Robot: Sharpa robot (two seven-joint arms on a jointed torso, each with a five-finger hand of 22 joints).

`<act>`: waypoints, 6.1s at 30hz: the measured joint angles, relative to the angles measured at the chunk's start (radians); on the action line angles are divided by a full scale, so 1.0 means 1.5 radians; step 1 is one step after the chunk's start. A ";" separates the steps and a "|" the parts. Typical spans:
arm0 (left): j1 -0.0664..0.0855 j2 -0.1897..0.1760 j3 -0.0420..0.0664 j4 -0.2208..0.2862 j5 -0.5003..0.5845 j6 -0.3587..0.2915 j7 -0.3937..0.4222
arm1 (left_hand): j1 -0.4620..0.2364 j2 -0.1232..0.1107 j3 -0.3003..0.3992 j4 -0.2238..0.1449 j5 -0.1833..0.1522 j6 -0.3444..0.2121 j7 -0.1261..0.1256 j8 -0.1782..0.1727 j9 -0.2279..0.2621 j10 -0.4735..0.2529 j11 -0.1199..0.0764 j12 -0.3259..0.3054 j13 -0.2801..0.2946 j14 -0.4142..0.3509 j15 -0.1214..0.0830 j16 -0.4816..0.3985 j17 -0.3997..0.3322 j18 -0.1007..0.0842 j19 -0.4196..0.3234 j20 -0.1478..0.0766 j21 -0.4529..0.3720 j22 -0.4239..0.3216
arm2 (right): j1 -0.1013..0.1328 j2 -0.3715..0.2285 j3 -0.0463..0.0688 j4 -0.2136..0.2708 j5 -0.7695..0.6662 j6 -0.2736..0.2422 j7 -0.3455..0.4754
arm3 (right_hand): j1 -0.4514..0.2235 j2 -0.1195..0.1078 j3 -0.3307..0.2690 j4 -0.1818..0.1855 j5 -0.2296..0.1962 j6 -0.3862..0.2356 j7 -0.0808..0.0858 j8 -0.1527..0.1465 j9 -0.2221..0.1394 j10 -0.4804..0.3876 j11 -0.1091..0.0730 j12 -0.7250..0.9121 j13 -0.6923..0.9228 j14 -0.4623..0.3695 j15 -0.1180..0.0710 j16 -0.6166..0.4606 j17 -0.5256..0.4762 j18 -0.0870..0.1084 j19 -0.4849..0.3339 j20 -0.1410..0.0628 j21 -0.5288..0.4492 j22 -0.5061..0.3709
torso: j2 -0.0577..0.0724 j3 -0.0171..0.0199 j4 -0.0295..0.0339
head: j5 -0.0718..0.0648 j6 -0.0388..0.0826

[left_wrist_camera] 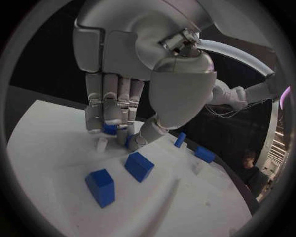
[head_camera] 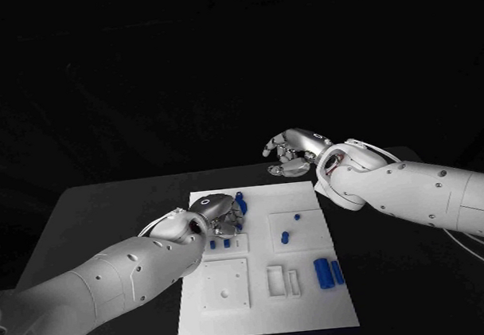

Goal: Assemble the parts on the task board

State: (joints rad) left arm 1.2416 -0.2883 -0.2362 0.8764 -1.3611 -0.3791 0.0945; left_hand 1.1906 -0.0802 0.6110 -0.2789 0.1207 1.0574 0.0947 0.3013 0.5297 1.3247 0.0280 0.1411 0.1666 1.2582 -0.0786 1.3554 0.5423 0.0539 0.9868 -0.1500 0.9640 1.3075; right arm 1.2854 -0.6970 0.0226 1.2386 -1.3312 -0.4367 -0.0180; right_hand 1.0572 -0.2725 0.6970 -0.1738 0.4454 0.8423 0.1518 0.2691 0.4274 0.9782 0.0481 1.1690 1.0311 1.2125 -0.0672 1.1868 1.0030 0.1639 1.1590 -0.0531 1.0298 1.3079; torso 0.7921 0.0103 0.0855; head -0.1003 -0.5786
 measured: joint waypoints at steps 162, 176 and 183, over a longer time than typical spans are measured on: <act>0.026 -0.338 0.081 0.328 0.661 0.049 0.086 | -0.048 -0.032 -0.004 0.022 -0.011 -0.110 0.043 -0.017 -0.019 -0.079 0.053 -0.040 -0.008 -0.120 0.055 -0.317 -0.134 0.000 -0.124 0.038 -0.164 -0.053 | -0.075 -0.075 -0.048 0.048 -0.216 0.131 -0.039 | 0.044 -0.002 0.079 -0.009 -0.222 0.056 -0.005 0.045 0.022 0.099 0.023 -0.644 -0.483 0.032 0.025 -0.087 -0.030 0.023 0.032 0.010 -0.072 -0.002 | -0.022 -0.0091 0.0126 | -0.037 0.001; 0.026 -0.342 0.081 0.332 0.700 0.057 0.101 | -0.051 -0.030 -0.004 0.022 -0.011 -0.112 0.045 -0.017 -0.019 -0.082 0.055 -0.040 -0.008 -0.120 0.055 -0.328 -0.134 -0.006 -0.124 0.038 -0.167 -0.053 | -0.091 -0.055 -0.051 0.017 -0.266 0.128 -0.059 | 0.049 -0.007 0.094 0.002 -0.237 0.058 -0.004 0.045 0.020 0.111 0.023 -0.659 -0.497 0.037 0.024 -0.087 -0.027 0.022 0.040 0.008 -0.072 0.000 | -0.023 -0.0096 0.0137 | -0.032 -0.003; 0.026 -0.344 0.081 0.332 0.710 0.059 0.103 | -0.053 -0.027 -0.005 0.020 -0.011 -0.112 0.045 -0.017 -0.020 -0.082 0.055 -0.040 -0.008 -0.118 0.057 -0.331 -0.134 -0.010 -0.124 0.038 -0.169 -0.054 | -0.095 -0.048 -0.052 0.007 -0.283 0.119 -0.067 | 0.052 -0.010 0.107 0.007 -0.245 0.059 -0.004 0.045 0.019 0.119 0.019 -0.666 -0.500 0.043 0.023 -0.087 -0.026 0.019 0.044 0.006 -0.072 0.000 | -0.023 -0.0091 0.0137 | -0.030 -0.004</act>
State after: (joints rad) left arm 1.2807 -0.8046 -0.1152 1.3749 -0.2965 -0.2910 0.2494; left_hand 1.1104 -0.1211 0.6028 -0.2490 0.1036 0.8893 0.1620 0.2762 0.5003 1.2022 0.1105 0.0812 0.1543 1.0812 0.0064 0.8594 0.3410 0.0392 0.8003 -0.0929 0.7107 1.2265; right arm 1.1425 -0.7691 -0.0547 1.2490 -1.7555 -0.2585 -0.1178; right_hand 1.1349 -0.2871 0.8571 -0.1629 0.0774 0.9308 0.1456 0.3359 0.4557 1.1574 0.0763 0.1705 0.2807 1.2774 -0.0321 1.0561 0.9644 0.1928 1.2247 -0.0434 0.9215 1.3075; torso 0.7583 -0.0035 0.1060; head -0.1449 -0.5850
